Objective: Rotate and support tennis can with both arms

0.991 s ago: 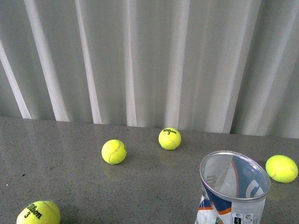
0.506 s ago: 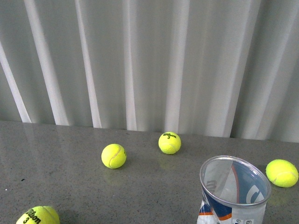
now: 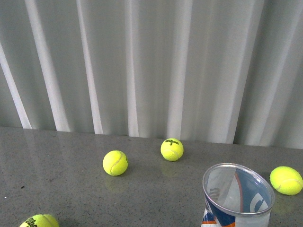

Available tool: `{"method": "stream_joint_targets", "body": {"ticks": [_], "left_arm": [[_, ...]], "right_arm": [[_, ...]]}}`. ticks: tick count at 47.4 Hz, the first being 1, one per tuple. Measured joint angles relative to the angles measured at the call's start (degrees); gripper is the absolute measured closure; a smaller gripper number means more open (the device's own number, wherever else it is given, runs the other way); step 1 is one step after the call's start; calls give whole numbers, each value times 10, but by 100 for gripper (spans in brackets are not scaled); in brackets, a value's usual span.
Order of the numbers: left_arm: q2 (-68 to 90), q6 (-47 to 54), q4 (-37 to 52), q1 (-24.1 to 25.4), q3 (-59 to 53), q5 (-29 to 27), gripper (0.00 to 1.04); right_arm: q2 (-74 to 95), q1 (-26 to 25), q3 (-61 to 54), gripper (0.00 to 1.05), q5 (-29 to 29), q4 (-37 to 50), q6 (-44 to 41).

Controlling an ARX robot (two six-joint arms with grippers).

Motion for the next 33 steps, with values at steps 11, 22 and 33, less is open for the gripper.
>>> {"method": "stream_joint_targets", "body": {"ticks": [11, 22, 33], "left_arm": [[0, 0, 0, 0, 0, 0, 40], [0, 0, 0, 0, 0, 0, 7], [0, 0, 0, 0, 0, 0, 7]], "right_arm": [[0, 0, 0, 7, 0, 0, 0], [0, 0, 0, 7, 0, 0, 0], [0, 0, 0, 7, 0, 0, 0]]}}
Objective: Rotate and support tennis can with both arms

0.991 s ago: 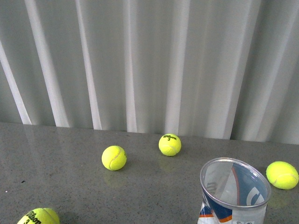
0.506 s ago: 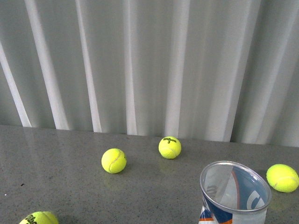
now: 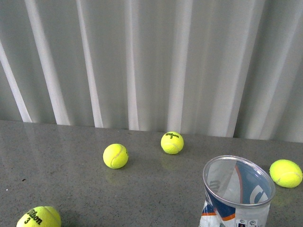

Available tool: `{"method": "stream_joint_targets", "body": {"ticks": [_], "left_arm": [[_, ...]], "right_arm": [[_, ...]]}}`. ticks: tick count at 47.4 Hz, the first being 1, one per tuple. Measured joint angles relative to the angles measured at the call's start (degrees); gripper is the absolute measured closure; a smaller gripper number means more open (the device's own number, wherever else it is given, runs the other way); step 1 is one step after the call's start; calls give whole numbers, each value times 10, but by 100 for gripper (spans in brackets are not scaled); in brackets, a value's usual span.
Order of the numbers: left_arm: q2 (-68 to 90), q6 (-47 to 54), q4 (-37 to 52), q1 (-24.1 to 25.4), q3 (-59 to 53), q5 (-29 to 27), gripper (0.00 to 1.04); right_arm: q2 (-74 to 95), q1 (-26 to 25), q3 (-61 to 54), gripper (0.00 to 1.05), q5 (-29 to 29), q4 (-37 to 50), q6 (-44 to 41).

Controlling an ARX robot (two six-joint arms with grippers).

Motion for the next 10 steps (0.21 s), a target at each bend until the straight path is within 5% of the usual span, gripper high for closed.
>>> {"method": "stream_joint_targets", "body": {"ticks": [10], "left_arm": [[0, 0, 0, 0, 0, 0, 7]], "right_arm": [[0, 0, 0, 7, 0, 0, 0]]}}
